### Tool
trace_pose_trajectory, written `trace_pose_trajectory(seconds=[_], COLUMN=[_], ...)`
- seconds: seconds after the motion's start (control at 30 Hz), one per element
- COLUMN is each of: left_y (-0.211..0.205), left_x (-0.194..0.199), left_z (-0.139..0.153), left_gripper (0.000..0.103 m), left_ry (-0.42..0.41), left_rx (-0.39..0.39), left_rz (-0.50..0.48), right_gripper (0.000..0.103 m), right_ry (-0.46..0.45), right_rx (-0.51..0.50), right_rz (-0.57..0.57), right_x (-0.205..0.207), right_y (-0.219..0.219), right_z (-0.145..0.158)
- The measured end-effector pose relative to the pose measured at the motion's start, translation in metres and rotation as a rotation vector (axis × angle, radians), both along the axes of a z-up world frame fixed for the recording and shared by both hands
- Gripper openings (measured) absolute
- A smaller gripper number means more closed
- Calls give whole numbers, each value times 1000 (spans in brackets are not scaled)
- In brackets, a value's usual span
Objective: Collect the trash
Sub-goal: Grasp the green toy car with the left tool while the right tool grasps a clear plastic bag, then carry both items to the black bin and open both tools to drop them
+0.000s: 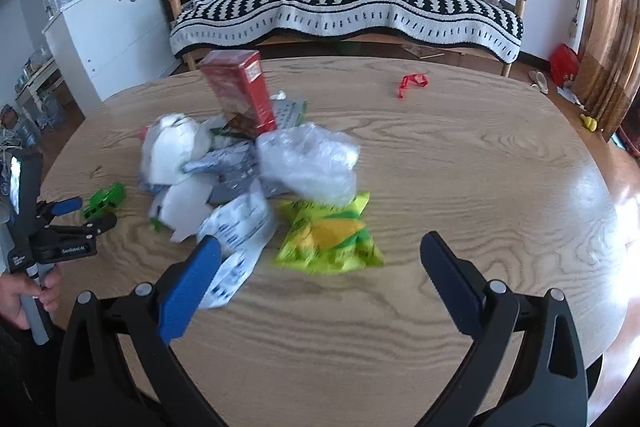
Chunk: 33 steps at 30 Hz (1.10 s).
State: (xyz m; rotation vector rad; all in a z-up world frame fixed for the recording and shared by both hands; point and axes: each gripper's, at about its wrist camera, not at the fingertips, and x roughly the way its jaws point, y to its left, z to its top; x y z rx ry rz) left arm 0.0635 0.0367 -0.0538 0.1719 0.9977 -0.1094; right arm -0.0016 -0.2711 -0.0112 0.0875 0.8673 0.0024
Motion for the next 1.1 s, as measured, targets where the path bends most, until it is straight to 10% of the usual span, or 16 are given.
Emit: trace_pose_trajectory(seconds=[0.17, 0.43, 0.53, 0.6, 0.87, 1.1], left_y=[-11, -25, -25, -29, -79, -210], left_x=[6, -7, -15, -18, -35, -69], left_z=[-2, 12, 25, 32, 72, 96], left_gripper=[50, 47, 47, 47, 47, 47], left_ry=[6, -57, -90, -106, -145, -162], left_rx=[19, 28, -16, -29, -143, -216], left_rz=[-19, -16, 12, 18, -42, -287], right_gripper=[97, 82, 29, 14, 10, 10], right_ry=[18, 88, 112, 95, -60, -137], right_rx=[5, 12, 24, 44, 70, 46], right_rz=[-21, -4, -7, -24, -89, -344], right_x=[32, 81, 93, 90, 25, -92], right_y=[-11, -10, -14, -21, -74, -192], right_z=[-8, -28, -36, -33, 27, 48])
